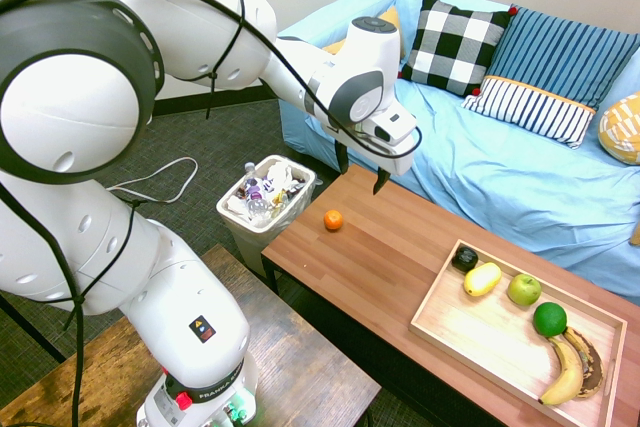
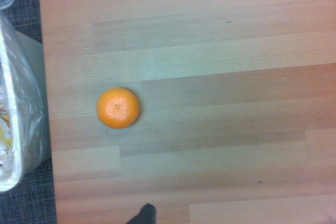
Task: Put the tangerine in the tray
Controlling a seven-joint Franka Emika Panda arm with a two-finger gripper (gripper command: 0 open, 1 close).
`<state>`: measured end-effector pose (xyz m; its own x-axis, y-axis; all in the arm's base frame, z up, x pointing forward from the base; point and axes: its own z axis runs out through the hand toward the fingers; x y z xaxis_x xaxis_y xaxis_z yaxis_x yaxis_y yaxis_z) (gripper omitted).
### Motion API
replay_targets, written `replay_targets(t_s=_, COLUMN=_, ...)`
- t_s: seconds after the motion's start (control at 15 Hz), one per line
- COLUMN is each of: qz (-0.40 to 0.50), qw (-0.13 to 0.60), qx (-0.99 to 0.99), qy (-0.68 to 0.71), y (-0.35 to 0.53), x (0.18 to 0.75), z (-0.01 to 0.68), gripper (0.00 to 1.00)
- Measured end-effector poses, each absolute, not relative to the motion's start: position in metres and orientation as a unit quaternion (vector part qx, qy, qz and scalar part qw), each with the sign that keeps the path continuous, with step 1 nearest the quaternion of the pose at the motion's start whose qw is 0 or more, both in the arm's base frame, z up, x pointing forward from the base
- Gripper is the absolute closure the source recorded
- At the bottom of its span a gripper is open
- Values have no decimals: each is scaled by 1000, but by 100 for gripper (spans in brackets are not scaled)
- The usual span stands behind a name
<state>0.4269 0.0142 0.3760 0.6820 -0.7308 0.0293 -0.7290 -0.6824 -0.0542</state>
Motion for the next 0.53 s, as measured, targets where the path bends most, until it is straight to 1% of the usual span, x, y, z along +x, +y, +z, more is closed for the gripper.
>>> replay_targets(t_s=0.27, qz=-27, qw=20, qx=-917, qy=398, y=26, x=438, z=362, gripper=0)
replay_targets(t_s=0.53, qz=-10, qw=33, qx=-922, qy=386, y=87, x=471, z=293, gripper=0)
